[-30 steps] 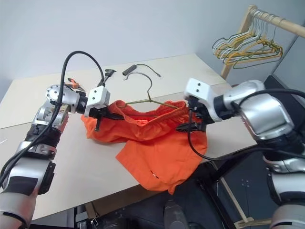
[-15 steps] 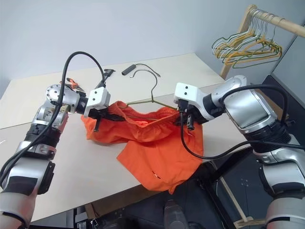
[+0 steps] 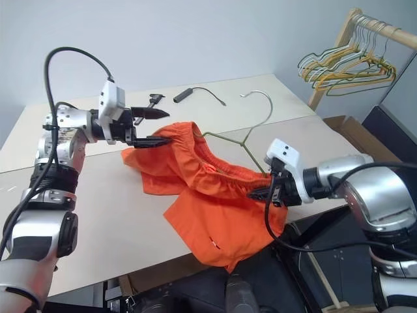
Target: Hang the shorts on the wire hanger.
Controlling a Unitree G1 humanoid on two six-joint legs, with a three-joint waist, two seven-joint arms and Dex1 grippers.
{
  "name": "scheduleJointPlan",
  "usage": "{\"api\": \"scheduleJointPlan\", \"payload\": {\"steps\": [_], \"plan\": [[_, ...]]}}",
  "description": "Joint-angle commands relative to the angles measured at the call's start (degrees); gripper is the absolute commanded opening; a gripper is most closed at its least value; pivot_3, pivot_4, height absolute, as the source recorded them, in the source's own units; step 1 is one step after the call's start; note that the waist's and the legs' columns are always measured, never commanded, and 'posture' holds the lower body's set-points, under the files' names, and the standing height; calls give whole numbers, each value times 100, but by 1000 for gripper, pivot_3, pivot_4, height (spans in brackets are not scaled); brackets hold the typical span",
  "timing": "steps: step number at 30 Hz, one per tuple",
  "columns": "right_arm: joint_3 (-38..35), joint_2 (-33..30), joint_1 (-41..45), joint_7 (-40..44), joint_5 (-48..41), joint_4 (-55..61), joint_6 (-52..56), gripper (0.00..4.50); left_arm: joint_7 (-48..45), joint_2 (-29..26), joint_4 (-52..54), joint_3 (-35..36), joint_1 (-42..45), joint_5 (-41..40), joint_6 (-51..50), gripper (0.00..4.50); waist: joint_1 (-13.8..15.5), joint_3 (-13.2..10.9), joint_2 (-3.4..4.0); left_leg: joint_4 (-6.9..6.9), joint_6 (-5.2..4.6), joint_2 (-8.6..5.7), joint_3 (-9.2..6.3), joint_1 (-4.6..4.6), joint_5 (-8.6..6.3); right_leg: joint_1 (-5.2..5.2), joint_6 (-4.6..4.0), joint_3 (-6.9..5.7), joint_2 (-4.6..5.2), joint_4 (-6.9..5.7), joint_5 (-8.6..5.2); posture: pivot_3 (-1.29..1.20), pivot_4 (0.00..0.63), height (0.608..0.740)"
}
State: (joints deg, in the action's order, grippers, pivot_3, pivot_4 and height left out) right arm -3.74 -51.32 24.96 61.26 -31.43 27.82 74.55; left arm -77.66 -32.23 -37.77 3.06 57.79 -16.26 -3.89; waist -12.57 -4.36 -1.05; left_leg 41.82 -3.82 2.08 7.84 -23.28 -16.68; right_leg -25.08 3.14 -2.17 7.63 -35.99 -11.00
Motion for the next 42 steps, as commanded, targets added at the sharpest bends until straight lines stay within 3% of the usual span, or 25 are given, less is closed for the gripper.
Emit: {"api": "scheduleJointPlan", "payload": {"steps": [1, 7, 16, 23, 32, 37, 42], "plan": [[-1010, 269, -427, -597, -352, 593, 668, 0, 618, 232, 607, 341, 21, -422, -469, 4487, 34, 0, -1, -1, 0, 0, -1, -1, 0, 1, 0, 0, 0, 1, 0, -303, 49, 740], [-2345, 996, -989, -1633, -391, 1076, 1733, 0, 1408, 679, 2272, 576, -430, -1309, -1769, 4487, 56, 0, -1, -1, 0, -2, -4, 2, 0, 3, 1, 2, 1, 0, 1, -332, 65, 740], [-3900, 1415, -964, -3921, -570, 433, 1795, 0, 2904, 1326, 4191, 783, -769, -2485, -3171, 4487, -27, -5, 2, -5, -2, -8, -4, 21, -2, 21, 0, 9, 0, 5, 0, -370, 91, 740], [-4096, 824, -341, -5729, -809, -825, 1795, 0, 3589, 1392, 4731, 832, -815, -2894, -3536, 4487, -252, -19, 10, -28, -7, -13, -1, 88, -5, 90, -8, 20, 0, 30, -10, -367, 95, 740], [-4188, -204, 1674, -7347, -915, -3373, 1795, 0, 3732, 1167, 4948, 775, -885, -2968, -3541, 4487, -441, -26, 24, -110, -5, -28, 13, 122, 4, 100, 7, 95, -34, 87, -5, -345, 91, 740], [-4121, -895, 3026, -7483, -66, -5112, 1767, 0, 3720, 1054, 5013, 756, -924, -2999, -3568, 4487, -472, -52, 50, -121, -20, -47, 25, 115, -4, 94, 34, 144, -37, 106, -9, -343, 89, 740], [-3773, -1314, 3632, -7231, 520, -6395, 1242, 0, 3714, 1005, 5068, 719, -970, -3009, -3548, 4487, -482, -54, 49, -138, -29, -52, 27, 108, -10, 94, 44, 153, -37, 129, -15, -338, 87, 740]]}}
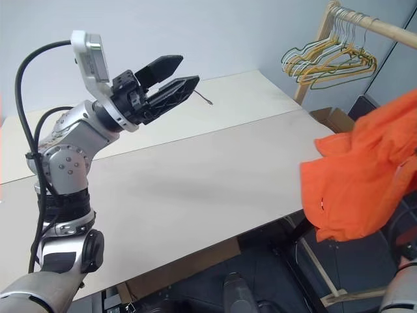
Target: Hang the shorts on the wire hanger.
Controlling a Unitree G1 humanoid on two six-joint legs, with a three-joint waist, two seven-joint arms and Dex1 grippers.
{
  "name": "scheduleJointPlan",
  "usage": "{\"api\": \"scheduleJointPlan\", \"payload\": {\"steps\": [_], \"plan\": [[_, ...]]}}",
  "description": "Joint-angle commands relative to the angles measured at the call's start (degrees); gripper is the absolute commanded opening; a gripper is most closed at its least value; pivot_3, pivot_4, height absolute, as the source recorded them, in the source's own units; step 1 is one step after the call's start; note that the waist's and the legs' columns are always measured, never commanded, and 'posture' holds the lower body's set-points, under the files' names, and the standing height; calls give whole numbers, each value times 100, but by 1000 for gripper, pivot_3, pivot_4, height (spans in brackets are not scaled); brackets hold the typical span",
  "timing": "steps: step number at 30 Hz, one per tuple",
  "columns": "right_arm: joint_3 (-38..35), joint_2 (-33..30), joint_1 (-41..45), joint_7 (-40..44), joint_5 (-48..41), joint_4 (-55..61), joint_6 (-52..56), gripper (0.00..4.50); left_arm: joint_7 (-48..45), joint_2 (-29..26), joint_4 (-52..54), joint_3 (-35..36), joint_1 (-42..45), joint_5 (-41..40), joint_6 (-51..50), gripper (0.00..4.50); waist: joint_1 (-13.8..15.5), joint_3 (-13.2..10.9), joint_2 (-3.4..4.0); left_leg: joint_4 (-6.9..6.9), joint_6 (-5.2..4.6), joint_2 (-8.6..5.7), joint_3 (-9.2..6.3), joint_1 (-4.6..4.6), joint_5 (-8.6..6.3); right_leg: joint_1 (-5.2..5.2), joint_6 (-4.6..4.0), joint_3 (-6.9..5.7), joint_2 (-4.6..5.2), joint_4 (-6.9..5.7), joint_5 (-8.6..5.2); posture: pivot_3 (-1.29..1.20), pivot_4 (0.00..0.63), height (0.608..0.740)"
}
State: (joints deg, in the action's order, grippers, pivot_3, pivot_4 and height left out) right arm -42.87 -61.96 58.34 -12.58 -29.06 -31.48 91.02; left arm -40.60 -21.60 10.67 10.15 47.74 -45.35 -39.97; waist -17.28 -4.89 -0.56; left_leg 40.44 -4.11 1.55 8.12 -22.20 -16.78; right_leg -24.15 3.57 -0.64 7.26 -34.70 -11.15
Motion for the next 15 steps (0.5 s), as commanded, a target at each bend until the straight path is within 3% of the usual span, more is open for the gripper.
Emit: {"api": "scheduleJointPlan", "payload": {"steps": [1, 15], "plan": [[166, -315, 404, 176, 386, -731, -560, 0, 2, -68, 236, 4, 29, -103, 58, 4487, -26, -2, 2, -4, 0, 0, 3, 1, 0, 1, 2, 2, 0, 7, 1, -338, 87, 740], [711, -1106, 1026, 696, 1101, -3031, -2409, 0, -90, -151, 245, -78, -2, -75, 57, 4487, -89, -48, 47, -69, 52, -18, 9, 12, 30, 7, 20, 10, 4, 61, 0, -336, 97, 740]]}}
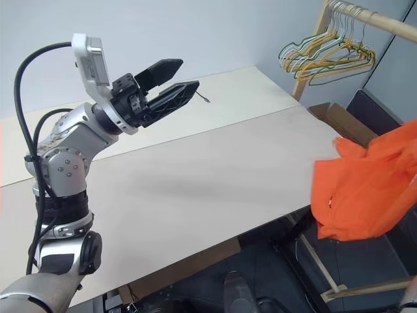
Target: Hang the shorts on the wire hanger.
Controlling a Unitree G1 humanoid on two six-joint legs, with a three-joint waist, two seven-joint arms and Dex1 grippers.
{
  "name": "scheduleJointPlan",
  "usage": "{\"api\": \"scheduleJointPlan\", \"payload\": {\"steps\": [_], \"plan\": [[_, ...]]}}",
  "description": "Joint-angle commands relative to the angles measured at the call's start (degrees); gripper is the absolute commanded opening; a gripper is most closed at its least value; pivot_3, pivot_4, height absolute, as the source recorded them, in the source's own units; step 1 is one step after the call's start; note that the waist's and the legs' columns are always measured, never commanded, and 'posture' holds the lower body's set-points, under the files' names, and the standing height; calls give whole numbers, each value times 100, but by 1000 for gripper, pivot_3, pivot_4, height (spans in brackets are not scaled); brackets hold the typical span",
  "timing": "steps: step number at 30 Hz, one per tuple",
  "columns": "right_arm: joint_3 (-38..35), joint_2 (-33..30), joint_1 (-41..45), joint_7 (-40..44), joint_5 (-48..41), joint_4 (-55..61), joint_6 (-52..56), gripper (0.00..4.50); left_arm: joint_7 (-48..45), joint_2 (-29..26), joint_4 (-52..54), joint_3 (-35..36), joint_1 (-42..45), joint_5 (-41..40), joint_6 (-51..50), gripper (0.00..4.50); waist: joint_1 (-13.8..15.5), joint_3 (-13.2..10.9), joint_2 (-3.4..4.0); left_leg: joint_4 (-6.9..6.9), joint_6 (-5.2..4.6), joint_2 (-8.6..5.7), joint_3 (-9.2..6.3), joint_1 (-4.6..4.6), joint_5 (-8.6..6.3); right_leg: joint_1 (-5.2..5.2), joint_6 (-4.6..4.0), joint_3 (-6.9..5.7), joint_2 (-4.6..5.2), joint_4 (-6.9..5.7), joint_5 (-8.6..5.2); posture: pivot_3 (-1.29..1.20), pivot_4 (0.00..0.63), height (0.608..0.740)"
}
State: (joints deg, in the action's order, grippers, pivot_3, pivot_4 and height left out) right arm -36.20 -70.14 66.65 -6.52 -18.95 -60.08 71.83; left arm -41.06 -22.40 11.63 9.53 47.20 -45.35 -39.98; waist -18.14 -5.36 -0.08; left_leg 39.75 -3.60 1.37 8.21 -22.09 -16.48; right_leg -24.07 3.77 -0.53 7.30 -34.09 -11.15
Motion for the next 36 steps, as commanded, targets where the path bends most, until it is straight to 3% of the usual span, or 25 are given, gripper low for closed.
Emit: {"api": "scheduleJointPlan", "payload": {"steps": [1, 18, 22, 31, 36], "plan": [[46, -333, 198, 82, 112, -291, -605, 0, -58, -77, 139, -21, 55, -77, 57, 4487, -6, -3, 0, -1, 0, -3, 1, 0, 0, 0, 3, 1, 3, 0, -2, -337, 97, 740], [-46, -573, -601, 270, 105, -1165, -1752, 0, -229, -176, 197, -78, -32, -79, 84, 4487, -17, -7, -1, 0, 3, -10, -1, 33, 1, 39, 14, -3, 11, 2, -4, -335, 75, 740], [-48, -614, -622, 315, 106, -1223, -1838, 0, -281, -206, 197, -84, -36, -79, 90, 4487, -22, -9, -4, -2, 4, -9, -6, 69, 0, 77, 62, -8, 11, 6, -34, -336, 72, 740], [71, -485, -881, 525, 178, -1214, -1940, 0, -313, -247, 225, -72, -56, -80, 91, 4487, -34, -6, -5, 0, 5, -13, -10, 93, -2, 105, 64, 0, 12, 5, -36, -329, 62, 740], [199, -497, -904, 677, 216, -1159, -2107, 1603, -309, -289, 250, -45, -64, -106, 80, 4500, -37, -5, -3, 0, 4, -17, -10, 92, -1, 104, 64, 2, 14, 5, -36, -326, 59, 740]]}}
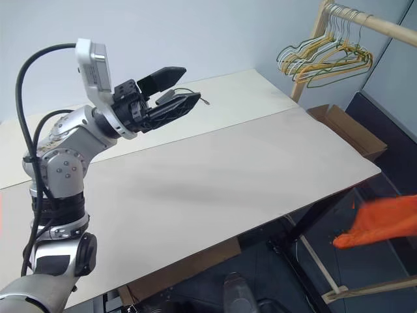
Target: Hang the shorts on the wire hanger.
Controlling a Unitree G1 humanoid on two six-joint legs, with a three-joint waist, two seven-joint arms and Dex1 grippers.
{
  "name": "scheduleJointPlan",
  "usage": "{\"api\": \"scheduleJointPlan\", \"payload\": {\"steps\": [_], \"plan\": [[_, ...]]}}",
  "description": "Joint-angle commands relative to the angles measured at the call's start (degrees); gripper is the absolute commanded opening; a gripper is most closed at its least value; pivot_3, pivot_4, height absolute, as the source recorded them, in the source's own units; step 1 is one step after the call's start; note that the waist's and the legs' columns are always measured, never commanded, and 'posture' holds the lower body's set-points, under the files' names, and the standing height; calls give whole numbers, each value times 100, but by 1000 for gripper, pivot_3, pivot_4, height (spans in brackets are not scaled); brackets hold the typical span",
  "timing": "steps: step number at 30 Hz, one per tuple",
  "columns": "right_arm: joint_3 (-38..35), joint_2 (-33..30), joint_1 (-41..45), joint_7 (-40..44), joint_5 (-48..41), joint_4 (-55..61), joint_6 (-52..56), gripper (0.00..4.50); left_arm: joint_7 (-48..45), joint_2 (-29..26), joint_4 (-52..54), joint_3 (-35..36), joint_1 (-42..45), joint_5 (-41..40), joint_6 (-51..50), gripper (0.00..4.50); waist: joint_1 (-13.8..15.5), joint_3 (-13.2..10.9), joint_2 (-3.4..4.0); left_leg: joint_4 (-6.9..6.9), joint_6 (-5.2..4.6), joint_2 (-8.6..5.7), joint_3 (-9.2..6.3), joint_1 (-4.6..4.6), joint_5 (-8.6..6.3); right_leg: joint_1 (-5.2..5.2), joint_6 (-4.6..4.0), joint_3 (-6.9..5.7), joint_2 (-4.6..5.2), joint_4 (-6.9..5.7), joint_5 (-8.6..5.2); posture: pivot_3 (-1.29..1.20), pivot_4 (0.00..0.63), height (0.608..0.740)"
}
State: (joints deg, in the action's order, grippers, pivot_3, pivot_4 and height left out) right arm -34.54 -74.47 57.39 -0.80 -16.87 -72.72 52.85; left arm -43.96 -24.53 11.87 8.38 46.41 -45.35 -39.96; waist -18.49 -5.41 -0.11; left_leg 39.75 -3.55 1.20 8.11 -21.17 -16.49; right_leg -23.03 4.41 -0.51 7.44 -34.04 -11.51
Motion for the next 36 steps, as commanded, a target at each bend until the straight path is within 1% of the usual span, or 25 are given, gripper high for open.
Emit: {"api": "scheduleJointPlan", "payload": {"steps": [1, 2, 8, 15, 18, 21, 23, 26, 29, 31, 33, 35, 36], "plan": [[51, -64, 16, 109, 14, 115, -249, 1929, -16, -79, 226, 73, 15, -106, 81, 4500, -3, 0, 1, 0, 0, -1, 0, 0, 0, 0, 0, 0, 0, 0, 0, -326, 56, 740], [66, -64, 12, 113, 18, 119, -277, 2349, -14, -81, 224, 76, 16, -107, 83, 4500, -3, 0, 0, 0, 0, -1, 0, 0, 0, 0, 1, 0, 0, 0, 0, -327, 55, 740], [190, -103, -43, 175, 73, 156, -402, 4472, -25, -72, 185, 73, 32, -91, 110, 4500, -16, 1, 1, 1, 0, -1, 0, 1, 0, 1, 1, 1, 1, -1, 0, -335, 53, 740], [352, -127, -181, 188, 161, 317, -561, 4472, -86, -60, 121, 52, 67, -79, 131, 4500, -97, 1, 1, 1, 0, -2, 0, 0, 0, 1, 2, -1, 1, 0, 0, -346, 55, 740], [416, -107, -254, 103, 230, 620, -795, 4472, -111, -63, 99, 49, 83, -68, 133, 4500, -133, 2, 4, 1, -1, -4, 1, 1, 0, 1, 4, 3, 4, -1, 0, -347, 57, 740], [381, 34, -492, -161, 294, 1301, -1072, 4472, -136, -80, 81, 49, 92, -67, 121, 4500, -149, 2, 4, 2, 0, -4, 2, 5, 1, 3, 6, 6, 4, -5, 0, -348, 62, 740], [169, 210, -783, -371, 232, 2050, -1051, 4472, -155, -95, 65, 49, 97, -64, 110, 4500, -174, 2, 4, 3, 2, -2, 2, 9, 1, 6, 7, 7, 4, -6, 1, -349, 63, 740], [-424, 798, -1529, -838, 230, 3818, -1063, 4472, -196, -117, 21, 36, 118, -44, 109, 4500, -198, 1, 0, 5, 4, 0, 0, 10, 4, 25, 10, 6, 3, -8, 1, -350, 65, 740], [-797, 1418, -2107, -1209, 349, 5474, -1055, 4472, -224, -138, -12, 22, 136, -23, 119, 4500, -191, 3, 3, 5, 6, 1, -5, 15, 3, 54, 15, 6, 2, -8, -1, -348, 66, 740], [-870, 1807, -2374, -1359, 435, 6501, -1181, 4472, -238, -168, -25, 17, 138, -10, 117, 4500, -166, 5, 6, 7, 8, -1, -8, 16, 5, 58, 17, 7, 3, -12, -1, -345, 67, 740], [-855, 2035, -2515, -1425, 539, 7147, -1285, 4472, -249, -195, -26, 14, 133, -9, 113, 4500, -138, 6, 8, 10, 9, -2, -8, 18, 6, 56, 17, 10, 3, -18, -1, -339, 67, 740], [-763, 2252, -2594, -1501, 718, 7684, -1656, 4472, -259, -224, -10, 10, 116, 1, 112, 4500, -107, 6, 8, 10, 7, -5, -9, 52, 8, 56, 17, 11, 3, -19, -1, -335, 68, 740], [-678, 2342, -2594, -1498, 781, 7958, -1899, 4472, -254, -248, 6, 6, 99, 26, 121, 4500, -104, 6, 8, 9, 7, -4, -9, 53, 8, 56, 17, 11, 3, -19, -1, -335, 68, 740]]}}
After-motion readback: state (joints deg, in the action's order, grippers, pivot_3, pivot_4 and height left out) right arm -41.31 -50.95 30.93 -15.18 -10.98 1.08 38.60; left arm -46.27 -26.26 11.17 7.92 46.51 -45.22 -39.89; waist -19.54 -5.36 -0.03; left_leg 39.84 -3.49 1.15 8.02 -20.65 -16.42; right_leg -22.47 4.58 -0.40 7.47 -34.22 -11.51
